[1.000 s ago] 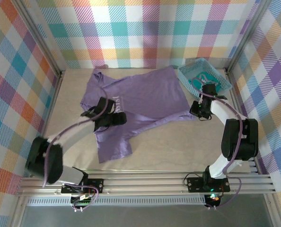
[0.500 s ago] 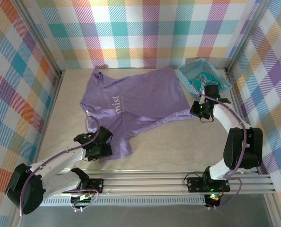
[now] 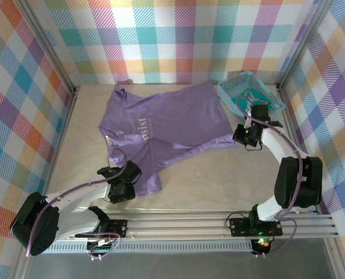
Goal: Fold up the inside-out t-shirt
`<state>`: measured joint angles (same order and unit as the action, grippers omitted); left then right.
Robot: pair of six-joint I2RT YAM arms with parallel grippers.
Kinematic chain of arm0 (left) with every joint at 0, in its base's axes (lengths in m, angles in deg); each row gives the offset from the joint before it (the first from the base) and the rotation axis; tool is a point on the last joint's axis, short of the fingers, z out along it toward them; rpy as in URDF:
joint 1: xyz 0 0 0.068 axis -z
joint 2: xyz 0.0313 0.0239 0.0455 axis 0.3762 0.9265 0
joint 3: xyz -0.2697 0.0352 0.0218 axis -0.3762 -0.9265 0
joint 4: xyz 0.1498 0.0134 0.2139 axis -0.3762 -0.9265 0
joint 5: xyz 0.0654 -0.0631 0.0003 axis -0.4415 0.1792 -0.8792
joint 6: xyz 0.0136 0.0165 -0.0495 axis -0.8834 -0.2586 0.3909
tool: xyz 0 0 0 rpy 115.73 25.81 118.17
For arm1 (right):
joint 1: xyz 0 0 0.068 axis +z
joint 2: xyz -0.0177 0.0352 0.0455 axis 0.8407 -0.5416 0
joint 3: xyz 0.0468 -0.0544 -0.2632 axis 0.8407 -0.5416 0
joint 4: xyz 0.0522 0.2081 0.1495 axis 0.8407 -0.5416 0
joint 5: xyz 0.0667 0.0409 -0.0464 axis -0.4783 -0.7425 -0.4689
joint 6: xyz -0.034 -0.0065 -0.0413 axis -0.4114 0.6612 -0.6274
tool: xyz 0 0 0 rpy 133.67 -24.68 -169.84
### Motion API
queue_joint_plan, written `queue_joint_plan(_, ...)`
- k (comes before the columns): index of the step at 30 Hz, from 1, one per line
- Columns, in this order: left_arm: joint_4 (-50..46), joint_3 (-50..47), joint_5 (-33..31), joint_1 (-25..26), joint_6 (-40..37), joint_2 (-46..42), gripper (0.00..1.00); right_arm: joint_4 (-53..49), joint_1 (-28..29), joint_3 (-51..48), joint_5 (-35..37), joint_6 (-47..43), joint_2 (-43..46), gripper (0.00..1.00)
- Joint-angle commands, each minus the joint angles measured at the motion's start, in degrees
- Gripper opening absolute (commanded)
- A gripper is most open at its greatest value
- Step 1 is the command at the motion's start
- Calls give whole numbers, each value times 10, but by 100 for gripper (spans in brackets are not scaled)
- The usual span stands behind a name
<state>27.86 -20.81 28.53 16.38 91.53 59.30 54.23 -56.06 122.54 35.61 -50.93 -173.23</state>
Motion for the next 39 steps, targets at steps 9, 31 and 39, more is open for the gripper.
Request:
queue_joint_plan(9,51,-31,-2,7,-9,22,17,1,2,-7,-9,-11,10,0)
queue_joint_plan(31,-6,691,-312,-34,-357,-160,0,-23,2,243,6,22,269,0)
queue_joint_plan(39,-69,963,-281,-34,-447,-20,0,-98,2,418,16,0,330,0)
